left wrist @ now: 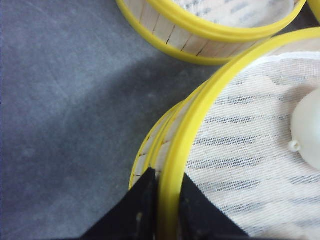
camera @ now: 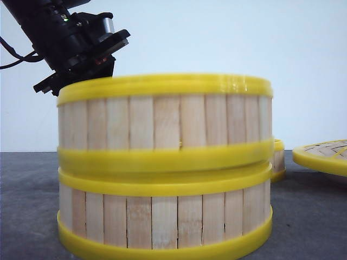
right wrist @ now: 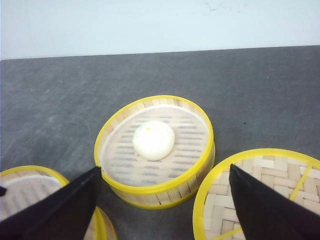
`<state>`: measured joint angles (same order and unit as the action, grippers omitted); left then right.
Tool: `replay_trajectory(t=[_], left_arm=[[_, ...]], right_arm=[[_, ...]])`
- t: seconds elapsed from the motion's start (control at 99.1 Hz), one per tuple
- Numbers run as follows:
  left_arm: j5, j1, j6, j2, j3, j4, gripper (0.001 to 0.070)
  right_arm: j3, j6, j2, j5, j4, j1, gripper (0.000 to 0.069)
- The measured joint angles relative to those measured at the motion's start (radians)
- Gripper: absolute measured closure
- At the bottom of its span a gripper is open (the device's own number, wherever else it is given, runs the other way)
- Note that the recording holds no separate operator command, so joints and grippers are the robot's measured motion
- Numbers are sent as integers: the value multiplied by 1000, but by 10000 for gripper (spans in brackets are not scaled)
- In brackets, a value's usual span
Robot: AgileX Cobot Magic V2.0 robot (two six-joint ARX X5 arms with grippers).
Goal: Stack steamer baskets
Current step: 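Open the left gripper and raise it away from the stack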
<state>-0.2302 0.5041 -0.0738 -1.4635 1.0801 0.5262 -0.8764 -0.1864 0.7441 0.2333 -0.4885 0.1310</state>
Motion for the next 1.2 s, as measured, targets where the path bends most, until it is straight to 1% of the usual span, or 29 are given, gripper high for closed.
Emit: replay_trajectory(t=[0.222, 0.525, 0.596, 0.737, 0.807, 0.898, 1.06, 1.13, 1.201], left_arm=[[10, 3, -2, -20, 0, -5, 685], [10, 3, -2, -23, 0, -8, 679], [6, 3, -10, -24, 0, -10, 646], [3, 3, -20, -24, 0, -15, 496], [5, 2, -20, -24, 0, -16, 452], [6, -2, -20, -24, 0, -16, 434], [7, -23, -20, -10, 0, -29, 430], [7, -32, -20, 33, 0, -41, 430], [7, -39, -20, 109, 0, -60, 430]], right_arm=[[0, 0, 0, 0, -1, 0, 185], [0, 0, 0, 1, -7, 0, 185], [0, 0, 0, 1, -13, 0, 185], [0, 0, 0, 1, -18, 0, 185], [0, 0, 0, 1, -18, 0, 185], [0, 0, 0, 1, -18, 0, 185], [0, -1, 8, 1, -15, 0, 185], [0, -5, 31, 2, 0, 0, 185], [-1, -9, 74, 2, 35, 0, 185]])
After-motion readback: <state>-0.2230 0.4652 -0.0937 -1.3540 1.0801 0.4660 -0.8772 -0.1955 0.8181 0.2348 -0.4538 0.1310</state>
